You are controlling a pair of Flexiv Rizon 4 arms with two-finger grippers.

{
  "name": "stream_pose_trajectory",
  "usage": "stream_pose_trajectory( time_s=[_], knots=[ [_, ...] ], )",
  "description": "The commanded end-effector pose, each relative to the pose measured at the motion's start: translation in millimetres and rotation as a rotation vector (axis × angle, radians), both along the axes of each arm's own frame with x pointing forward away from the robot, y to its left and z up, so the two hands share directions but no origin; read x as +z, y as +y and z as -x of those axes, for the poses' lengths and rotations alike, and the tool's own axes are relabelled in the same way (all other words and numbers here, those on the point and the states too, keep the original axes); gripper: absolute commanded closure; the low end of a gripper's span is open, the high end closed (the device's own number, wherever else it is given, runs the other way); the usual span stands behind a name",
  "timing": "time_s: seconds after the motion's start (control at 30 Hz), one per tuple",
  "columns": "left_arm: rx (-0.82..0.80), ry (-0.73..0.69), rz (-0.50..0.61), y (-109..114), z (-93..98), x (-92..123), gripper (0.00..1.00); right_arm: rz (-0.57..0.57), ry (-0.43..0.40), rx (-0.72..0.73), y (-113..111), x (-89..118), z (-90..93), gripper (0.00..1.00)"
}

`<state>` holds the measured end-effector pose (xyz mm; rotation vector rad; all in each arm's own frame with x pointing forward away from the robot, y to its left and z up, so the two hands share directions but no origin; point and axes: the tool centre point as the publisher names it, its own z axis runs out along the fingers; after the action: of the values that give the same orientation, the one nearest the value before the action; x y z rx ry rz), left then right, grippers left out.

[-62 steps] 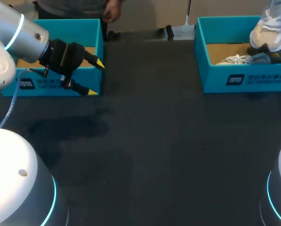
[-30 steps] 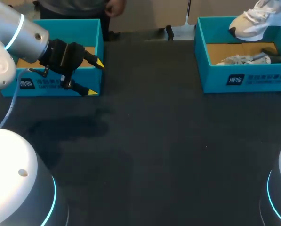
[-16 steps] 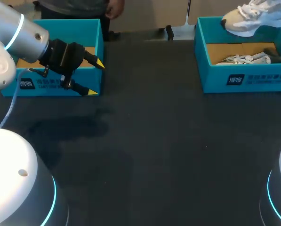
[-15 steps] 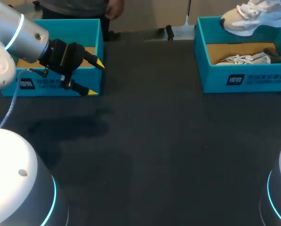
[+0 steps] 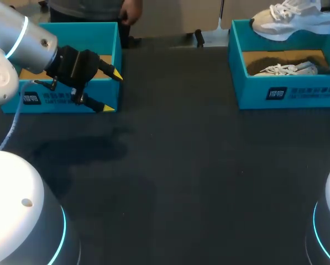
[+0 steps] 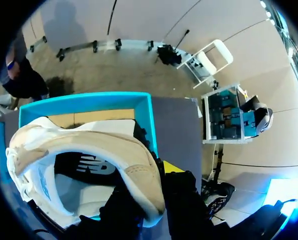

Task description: Take the shoe out of the shoebox, open the shoe tongue, remove and reinsert the insole, then place the shoe into the shoebox

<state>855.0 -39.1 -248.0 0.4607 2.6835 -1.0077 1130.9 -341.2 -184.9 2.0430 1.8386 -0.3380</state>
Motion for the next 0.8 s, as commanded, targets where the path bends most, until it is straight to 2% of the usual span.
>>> stream_pose_trajectory(
  time_s=[0.03,0.5,0.8],
  knots=[
    [0.001,-0.001,-0.004,0.1,0.7,0.3,0.00,-0.001,-0.004,0.001,0.1,2.2,2.8,1.00],
    [0.001,-0.001,-0.004,0.1,0.7,0.3,0.00,-0.001,-0.004,0.001,0.1,2.2,2.8,1.00],
    [0.001,-0.001,-0.004,0.1,0.7,0.3,0.00,-0.028,0.007,0.005,6.4,-18.3,-4.5,1.00]
  ],
)
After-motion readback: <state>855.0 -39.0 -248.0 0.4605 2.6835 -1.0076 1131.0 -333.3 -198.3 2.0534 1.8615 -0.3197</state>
